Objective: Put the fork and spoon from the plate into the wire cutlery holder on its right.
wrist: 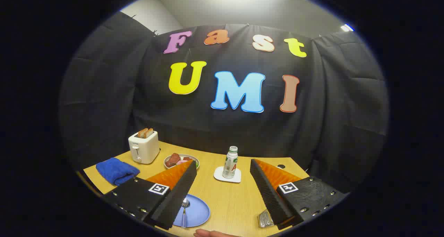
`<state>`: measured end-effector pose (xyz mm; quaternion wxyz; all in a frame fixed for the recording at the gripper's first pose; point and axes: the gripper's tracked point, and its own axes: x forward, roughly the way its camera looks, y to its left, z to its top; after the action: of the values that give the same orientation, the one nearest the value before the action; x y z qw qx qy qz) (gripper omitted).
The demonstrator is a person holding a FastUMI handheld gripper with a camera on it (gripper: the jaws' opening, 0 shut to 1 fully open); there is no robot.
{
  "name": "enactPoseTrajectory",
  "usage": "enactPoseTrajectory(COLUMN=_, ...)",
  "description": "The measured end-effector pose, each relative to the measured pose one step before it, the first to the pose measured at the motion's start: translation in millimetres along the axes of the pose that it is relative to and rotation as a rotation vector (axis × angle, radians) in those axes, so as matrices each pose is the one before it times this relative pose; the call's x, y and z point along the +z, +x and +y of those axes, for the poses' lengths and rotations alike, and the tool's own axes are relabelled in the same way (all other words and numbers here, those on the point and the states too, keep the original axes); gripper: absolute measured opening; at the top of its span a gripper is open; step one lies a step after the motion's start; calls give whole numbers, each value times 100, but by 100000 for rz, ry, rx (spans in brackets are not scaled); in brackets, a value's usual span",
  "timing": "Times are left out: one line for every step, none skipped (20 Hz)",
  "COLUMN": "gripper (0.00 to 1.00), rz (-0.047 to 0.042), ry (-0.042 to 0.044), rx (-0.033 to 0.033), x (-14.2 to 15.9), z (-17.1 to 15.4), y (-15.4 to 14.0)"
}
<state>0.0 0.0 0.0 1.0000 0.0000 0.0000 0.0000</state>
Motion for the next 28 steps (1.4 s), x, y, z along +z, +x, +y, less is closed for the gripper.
enactPoseTrajectory(gripper=99, rz=-399, ry=287, rx=-434, x=80, z=-15, y=-16)
enactPoseTrajectory(gripper=99, rz=-110, ry=36, rx=-458, x=-70, z=-113, y=9)
enactPoseTrajectory(gripper=99, rz=-545, ry=-306, rx=-953, x=61, z=-173, y=-91)
enactPoseTrajectory(gripper=99, rz=-801, ry=504, rx=-724, x=211, z=-201, y=-57)
enactPoseTrajectory(gripper=99, rz=-700, ry=422, rx=-799, x=123, z=-160, y=-46)
enactPoseTrajectory(gripper=99, rz=-459, ry=397, rx=-385, x=-23, z=-46, y=8)
enactPoseTrajectory(gripper=99, rz=-110, ry=66, rx=-353, x=43, z=-4, y=-6)
enactPoseTrajectory(gripper=99, rz=198, ry=-10, rx=-102, x=-190, z=36, y=45)
enactPoseTrajectory(gripper=99, rz=253, ry=116, rx=271, x=-35, z=90, y=34)
enactPoseTrajectory(gripper=99, rz=-86, ry=218, rx=530, x=0, z=200, y=23)
enactPoseTrajectory(gripper=99, rz=202, ry=490, rx=1003, x=-19, z=210, y=137)
enactPoseTrajectory(gripper=99, rz=-63, ry=118, rx=755, x=-232, z=147, y=46)
enactPoseTrajectory(gripper=99, rz=260, ry=-130, rx=89, x=-32, z=-30, y=9)
enactPoseTrajectory(gripper=99, rz=423, ry=-158, rx=-498, x=-225, z=-158, y=22)
enactPoseTrajectory(gripper=99, rz=843, ry=-237, rx=-152, x=-130, z=-20, y=4)
enactPoseTrajectory(gripper=99, rz=1097, ry=-75, rx=190, x=-338, z=192, y=117)
enactPoseTrajectory(gripper=99, rz=1206, ry=-20, rx=400, x=-259, z=201, y=67)
enactPoseTrajectory(gripper=99, rz=1482, ry=-107, rx=660, x=-383, z=289, y=66)
enactPoseTrajectory(gripper=99, rz=1510, ry=-171, rx=655, x=-349, z=245, y=103)
enactPoseTrajectory(gripper=99, rz=1486, ry=-205, rx=700, x=-409, z=254, y=37)
enactPoseTrajectory(gripper=99, rz=1603, ry=-339, rx=625, x=-340, z=219, y=75)
enactPoseTrajectory(gripper=99, rz=1438, ry=-372, rx=551, x=-433, z=219, y=16)
enactPoseTrajectory(gripper=99, rz=1096, ry=-310, rx=542, x=-212, z=213, y=69)
enactPoseTrajectory(gripper=99, rz=1449, ry=-332, rx=573, x=-454, z=310, y=158)
enactPoseTrajectory(gripper=99, rz=1730, ry=-290, rx=825, x=-384, z=267, y=101)
enactPoseTrajectory(gripper=99, rz=2371, ry=-342, rx=990, x=-728, z=389, y=187)
enactPoseTrajectory(gripper=99, rz=3139, ry=-406, rx=1230, x=-707, z=427, y=158)
enactPoseTrajectory(gripper=99, rz=3633, ry=22, rx=1605, x=-1016, z=550, y=230)
